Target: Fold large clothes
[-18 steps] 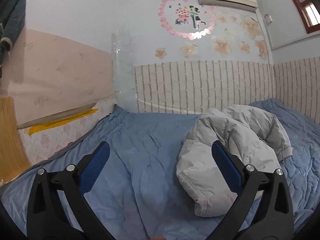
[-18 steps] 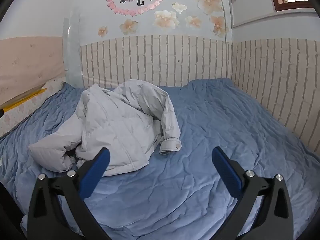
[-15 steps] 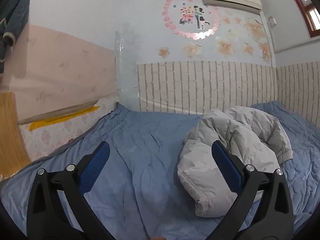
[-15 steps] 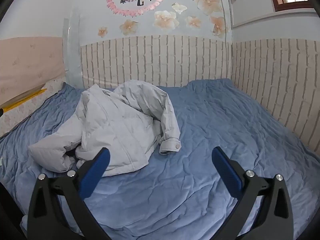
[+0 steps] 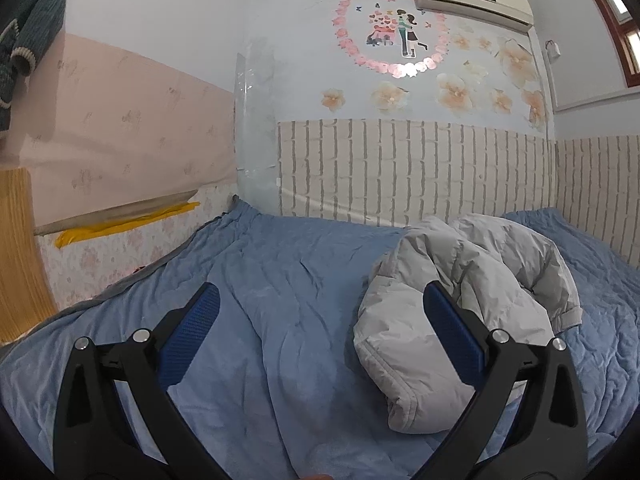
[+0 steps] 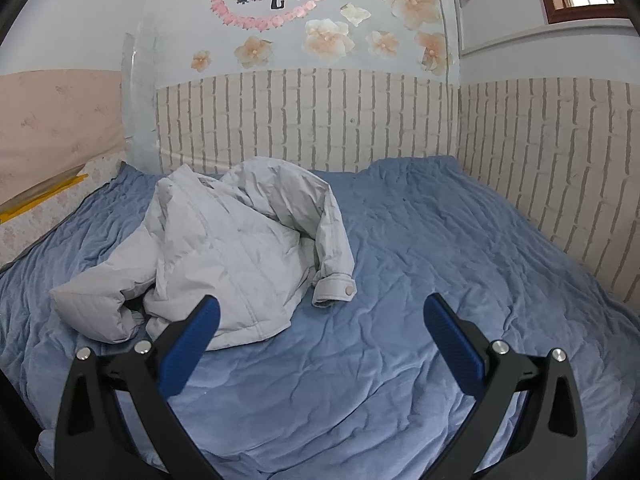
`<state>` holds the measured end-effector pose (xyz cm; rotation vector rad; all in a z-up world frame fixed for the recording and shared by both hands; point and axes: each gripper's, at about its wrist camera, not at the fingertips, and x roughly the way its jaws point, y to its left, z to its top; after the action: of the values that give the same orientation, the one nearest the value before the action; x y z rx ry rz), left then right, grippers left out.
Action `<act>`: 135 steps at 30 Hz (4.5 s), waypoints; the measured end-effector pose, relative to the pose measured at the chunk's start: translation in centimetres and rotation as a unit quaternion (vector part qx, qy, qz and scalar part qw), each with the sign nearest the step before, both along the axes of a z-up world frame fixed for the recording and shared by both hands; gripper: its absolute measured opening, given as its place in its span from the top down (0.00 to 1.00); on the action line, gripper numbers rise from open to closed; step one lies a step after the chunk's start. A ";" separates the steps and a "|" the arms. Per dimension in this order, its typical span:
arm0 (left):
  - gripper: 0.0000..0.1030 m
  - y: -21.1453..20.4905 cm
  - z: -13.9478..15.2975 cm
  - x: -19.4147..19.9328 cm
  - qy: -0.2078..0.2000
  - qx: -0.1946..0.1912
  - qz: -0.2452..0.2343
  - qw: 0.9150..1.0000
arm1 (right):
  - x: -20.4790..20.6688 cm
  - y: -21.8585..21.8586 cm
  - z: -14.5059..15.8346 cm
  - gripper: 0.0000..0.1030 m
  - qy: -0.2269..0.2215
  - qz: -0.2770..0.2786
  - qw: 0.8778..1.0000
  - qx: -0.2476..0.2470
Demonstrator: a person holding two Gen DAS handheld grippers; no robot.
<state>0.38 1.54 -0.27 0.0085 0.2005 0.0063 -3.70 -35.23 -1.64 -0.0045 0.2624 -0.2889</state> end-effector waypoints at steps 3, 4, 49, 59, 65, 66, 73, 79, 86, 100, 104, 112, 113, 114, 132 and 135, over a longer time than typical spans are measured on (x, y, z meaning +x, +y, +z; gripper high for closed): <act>0.03 0.2 0.1 0.0 0.002 -0.007 0.001 1.000 | 0.0 -0.2 0.1 0.01 -0.001 -0.003 1.000 0.003; 0.03 0.2 0.0 0.0 0.000 -0.005 0.000 1.000 | 0.0 -0.3 0.1 0.01 -0.001 -0.004 1.000 0.004; 0.03 -2.7 -0.9 0.7 0.031 0.040 -0.040 0.998 | -1.8 -0.6 0.9 0.01 -0.031 -0.004 0.999 0.022; 0.03 -2.6 -1.1 1.0 0.048 0.048 -0.038 0.997 | -1.9 -0.6 0.9 0.01 -0.030 -0.004 0.999 0.022; 0.03 -2.1 -1.2 1.2 0.047 0.039 -0.034 0.998 | -1.8 -0.4 0.8 0.01 -0.025 -0.004 1.000 0.018; 0.03 -2.1 -1.2 1.2 0.047 0.036 -0.034 0.998 | -1.8 -0.4 0.8 0.01 -0.026 -0.005 1.000 0.016; 0.03 -1.7 -1.1 0.8 0.053 0.017 -0.045 0.997 | -2.4 -0.4 0.6 0.01 -0.032 -0.019 0.999 0.020; 0.03 -2.0 -0.3 -0.8 0.032 0.020 -0.056 0.998 | -3.0 1.5 1.1 0.01 -0.028 -0.028 0.999 -0.008; 0.03 -1.0 1.5 -2.7 0.016 -0.031 -0.092 0.995 | -3.4 5.5 3.3 0.01 -0.011 -0.018 0.999 -0.031; 0.03 0.1 2.9 -2.6 -0.004 -0.060 -0.087 0.994 | -0.4 16.9 6.7 0.01 -0.009 0.018 0.976 -0.216; 0.03 -1.3 2.5 -1.1 0.013 -0.046 -0.098 0.994 | 2.3 16.5 9.1 0.01 -0.023 0.027 0.984 -0.174; 0.03 -1.3 0.2 2.3 0.090 -0.060 -0.084 0.991 | 1.3 15.2 5.7 0.01 -0.042 0.017 0.978 -0.203; 0.03 -1.2 0.2 2.4 0.088 -0.061 -0.075 0.991 | 1.2 14.6 5.0 0.01 -0.036 0.014 0.978 -0.205; 0.03 -1.3 0.2 2.3 0.086 -0.058 -0.068 0.992 | 1.2 13.1 3.8 0.01 -0.027 0.011 0.980 -0.194; 0.03 -10.4 1.8 6.1 0.144 -0.023 0.006 0.989 | 0.0 -0.3 2.4 0.02 -0.049 0.007 0.998 0.040; 0.03 -11.7 1.8 7.6 0.150 -0.028 0.012 0.988 | 0.8 -1.4 2.0 0.01 -0.040 -0.003 0.998 0.050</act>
<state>8.01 -10.13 1.52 -0.0490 0.5013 0.0243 -2.91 -36.61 0.32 0.1064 0.1967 -0.2807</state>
